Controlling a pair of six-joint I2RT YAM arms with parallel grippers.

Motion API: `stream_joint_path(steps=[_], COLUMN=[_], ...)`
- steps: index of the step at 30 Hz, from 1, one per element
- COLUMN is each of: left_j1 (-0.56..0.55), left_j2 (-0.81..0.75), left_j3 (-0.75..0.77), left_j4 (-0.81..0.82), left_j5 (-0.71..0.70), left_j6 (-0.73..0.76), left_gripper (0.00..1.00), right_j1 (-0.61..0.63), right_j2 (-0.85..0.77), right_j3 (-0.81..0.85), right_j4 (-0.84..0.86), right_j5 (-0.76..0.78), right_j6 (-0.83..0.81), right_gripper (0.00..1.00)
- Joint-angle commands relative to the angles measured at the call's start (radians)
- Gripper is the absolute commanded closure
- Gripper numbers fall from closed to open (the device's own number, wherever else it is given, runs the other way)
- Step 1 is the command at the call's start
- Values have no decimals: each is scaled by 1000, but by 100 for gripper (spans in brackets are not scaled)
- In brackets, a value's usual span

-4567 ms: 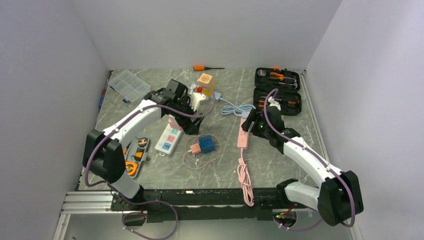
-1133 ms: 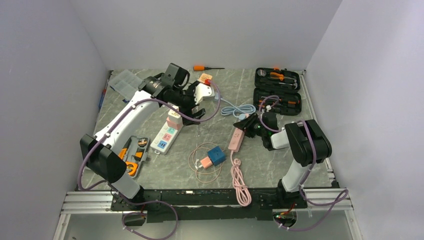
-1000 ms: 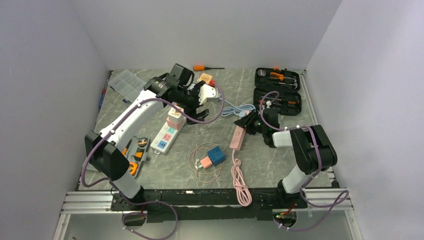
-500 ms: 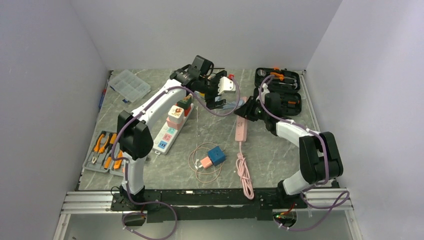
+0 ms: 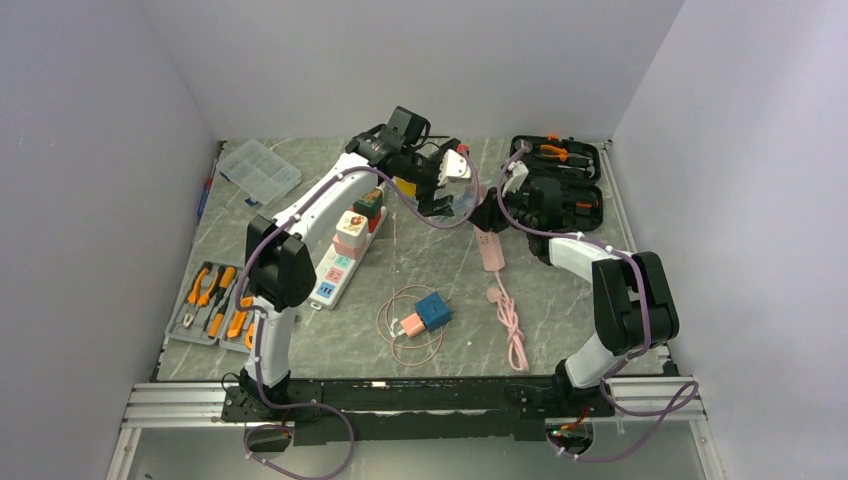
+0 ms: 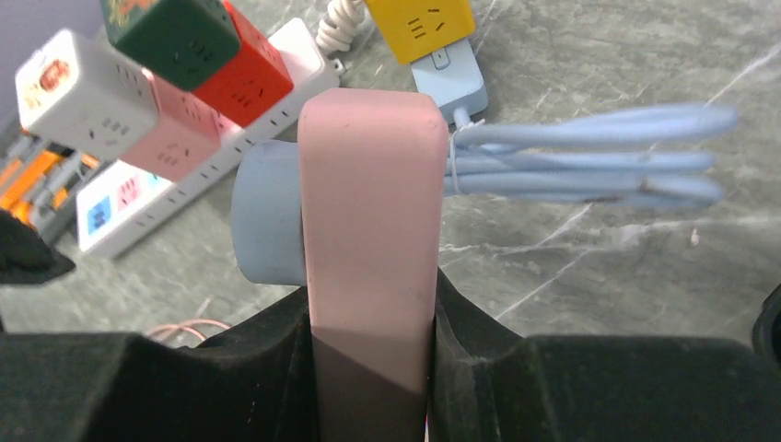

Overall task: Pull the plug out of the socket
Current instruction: Remove the plug from the socket.

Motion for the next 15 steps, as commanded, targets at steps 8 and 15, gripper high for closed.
stream_joint_path(steps=[8,15], left_j1=[27,41], left_j2=[28,38], left_j3=[53,42], left_j4=[40,72], left_j5=[134,139], left_j6=[-54,-69], left_gripper=[1,1], right_j1=[-2,-12], right_j2=[-77,-83], right_j3=[149,206], right_j4=[19,-10], right_j5=[-154,-174], right_j6=[-473,-537], right_gripper=[100,100])
